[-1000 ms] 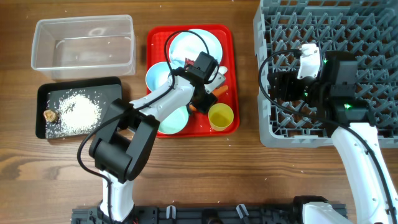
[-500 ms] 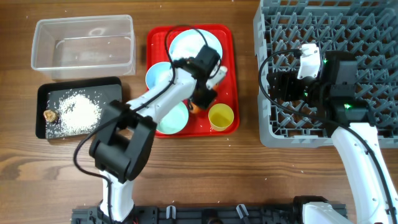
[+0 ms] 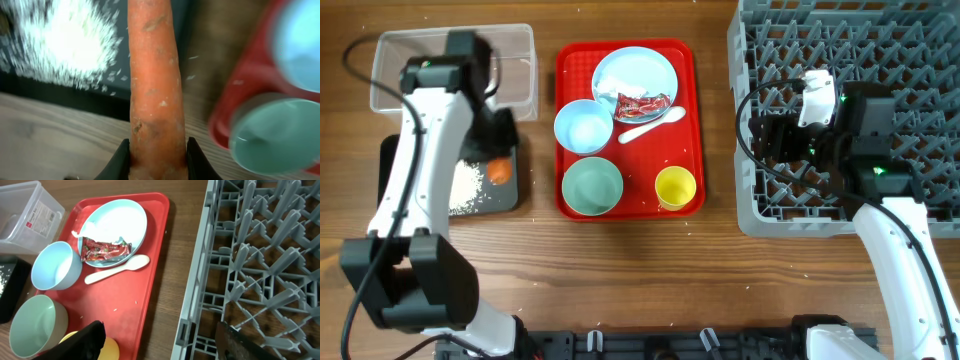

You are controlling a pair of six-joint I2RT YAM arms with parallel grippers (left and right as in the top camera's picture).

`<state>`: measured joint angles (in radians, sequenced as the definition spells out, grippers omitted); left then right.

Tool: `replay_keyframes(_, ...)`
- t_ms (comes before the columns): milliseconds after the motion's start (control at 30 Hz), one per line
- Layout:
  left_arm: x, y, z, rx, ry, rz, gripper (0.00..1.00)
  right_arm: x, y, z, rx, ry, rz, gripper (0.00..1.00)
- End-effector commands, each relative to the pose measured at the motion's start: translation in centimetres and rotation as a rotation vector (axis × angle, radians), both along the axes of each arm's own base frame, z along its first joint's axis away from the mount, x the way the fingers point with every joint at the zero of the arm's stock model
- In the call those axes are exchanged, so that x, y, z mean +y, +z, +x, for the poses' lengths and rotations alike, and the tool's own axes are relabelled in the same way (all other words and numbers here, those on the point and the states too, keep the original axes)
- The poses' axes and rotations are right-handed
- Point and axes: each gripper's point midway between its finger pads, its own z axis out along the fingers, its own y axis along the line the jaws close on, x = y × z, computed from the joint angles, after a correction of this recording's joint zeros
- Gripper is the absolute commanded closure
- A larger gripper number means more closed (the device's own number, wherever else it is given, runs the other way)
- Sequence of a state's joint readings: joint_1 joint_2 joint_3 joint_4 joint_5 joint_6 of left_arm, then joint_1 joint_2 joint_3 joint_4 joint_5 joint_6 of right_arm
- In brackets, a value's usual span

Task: Sort waste into correct bins and load items into the dishwasher rack
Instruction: 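Grasp the carrot with the left gripper and carry it to the black tray, then release the carrot onto the black tray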

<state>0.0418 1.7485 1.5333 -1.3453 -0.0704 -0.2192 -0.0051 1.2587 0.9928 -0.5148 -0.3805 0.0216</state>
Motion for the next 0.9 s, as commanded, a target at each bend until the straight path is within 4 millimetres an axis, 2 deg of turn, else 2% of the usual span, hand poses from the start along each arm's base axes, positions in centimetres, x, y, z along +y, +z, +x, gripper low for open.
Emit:
replay_keyframes(0,3.4,-4.9,-2.6,0.069,0.204,-0.004,0.96,0.0,0.3,0.5,-0.008,-0.002,0.003,0.27)
replay_keyframes(100,6.0,-8.6,-2.8,0.009,0.311,-0.011,0.95,0.0,0.3,0.5,-0.008,-0.002,0.003,0.27)
replay_keyframes(133,6.6,-9.3,-2.9,-0.002,0.33,-0.01,0.9,0.0,0.3,0.5,-0.007,-0.002,0.003,0.27)
replay_keyframes(200,7.4,-10.3,-3.2,-0.019,0.359,-0.008,0.74,0.0,0.3,0.5,-0.008,-0.002,0.003,0.27)
replay_keyframes(267,7.6,-10.2,-2.9,-0.032,0.36,-0.007,0.5,0.0,0.3,0.5,-0.009,-0.002,0.003,0.27)
replay_keyframes(333,7.6,-10.0,-2.7,-0.037,0.359,-0.006,0.4,0.0,0.3,0.5,-0.009,-0.002,0.004,0.27)
replay_keyframes(367,7.5,-9.6,-2.4,-0.043,0.354,-0.013,0.36,0.0,0.3,0.5,-0.009,-0.002,0.003,0.27)
replay_keyframes(467,7.3,-7.2,-0.8,-0.085,0.323,-0.009,0.36,0.0,0.3,0.5,-0.008,-0.002,0.003,0.27)
replay_keyframes(500,6.9,-5.2,0.7,-0.131,0.288,-0.012,0.35,0.0,0.3,0.5,-0.008,-0.002,0.003,0.26)
replay_keyframes(533,6.1,-2.4,2.6,-0.196,0.245,-0.015,0.34,0.0,0.3,0.5,-0.008,-0.002,0.004,0.26)
replay_keyframes(600,3.4,0.9,5.6,-0.304,0.121,-0.069,0.32,0.0,0.3,0.5,-0.008,-0.002,0.003,0.27)
replay_keyframes(633,0.5,3.4,8.1,-0.398,0.003,-0.122,0.32,0.0,0.3,0.5,-0.008,-0.002,0.003,0.26)
replay_keyframes(700,-5.8,7.1,12.3,-0.595,-0.233,-0.159,0.31,0.0,0.3,0.5,-0.007,-0.003,0.005,0.26)
replay_keyframes(733,-9.2,8.0,14.0,-0.677,-0.325,-0.166,0.29,0.0,0.2,0.4,-0.005,-0.003,0.005,0.26)
replay_keyframes(767,-12.3,7.9,15.0,-0.716,-0.396,-0.175,0.29,0.0,0.1,0.3,0.001,-0.004,0.005,0.26)
replay_keyframes(800,-14.7,7.0,15.7,-0.724,-0.438,-0.166,0.29,0.0,0.1,0.3,0.005,-0.004,0.005,0.26)
replay_keyframes(867,-18.7,3.0,16.8,-0.692,-0.534,-0.14,0.27,0.0,-0.1,0.1,0.013,-0.002,0.003,0.26)
